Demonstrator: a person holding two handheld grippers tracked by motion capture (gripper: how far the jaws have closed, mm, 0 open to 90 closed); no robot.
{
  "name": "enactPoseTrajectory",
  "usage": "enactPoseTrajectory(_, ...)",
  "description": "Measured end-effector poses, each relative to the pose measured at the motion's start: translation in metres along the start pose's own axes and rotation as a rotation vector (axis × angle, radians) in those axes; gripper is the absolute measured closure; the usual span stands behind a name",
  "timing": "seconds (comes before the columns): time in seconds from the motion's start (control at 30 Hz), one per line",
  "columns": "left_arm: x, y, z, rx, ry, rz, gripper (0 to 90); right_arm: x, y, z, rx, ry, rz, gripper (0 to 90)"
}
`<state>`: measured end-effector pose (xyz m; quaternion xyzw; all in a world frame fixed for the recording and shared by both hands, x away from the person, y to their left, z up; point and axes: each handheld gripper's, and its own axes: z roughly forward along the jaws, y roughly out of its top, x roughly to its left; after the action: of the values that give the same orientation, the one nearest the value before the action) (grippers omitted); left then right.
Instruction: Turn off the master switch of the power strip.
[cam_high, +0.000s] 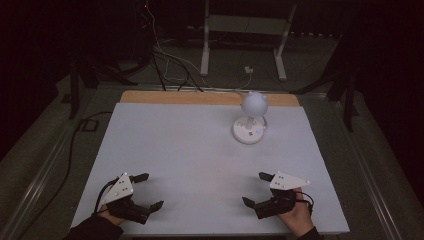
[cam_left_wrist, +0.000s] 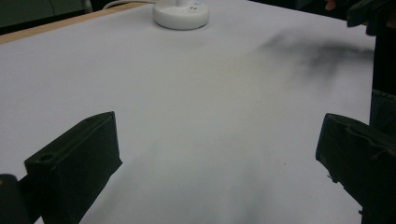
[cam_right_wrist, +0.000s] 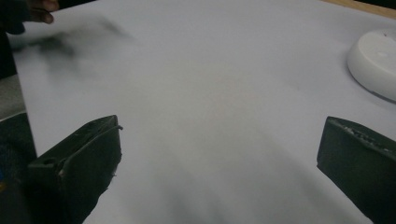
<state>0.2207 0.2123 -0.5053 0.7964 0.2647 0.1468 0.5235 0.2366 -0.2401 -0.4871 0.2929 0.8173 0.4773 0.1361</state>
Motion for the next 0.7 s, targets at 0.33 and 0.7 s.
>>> enactPoseTrajectory(0.33, -0.001, 0.0, -0.001, -0.002, -0.002, 0.004, 0.3, 0.001, 0.016, -0.002, -0.012, 0.016, 0.002, 0.0)
enactPoseTrajectory(0.7, -0.001, 0.0, -0.001, -0.002, -0.003, 0.0, 0.3, -0.009, 0.036, -0.001, -0.02, 0.01, -0.003, 0.0)
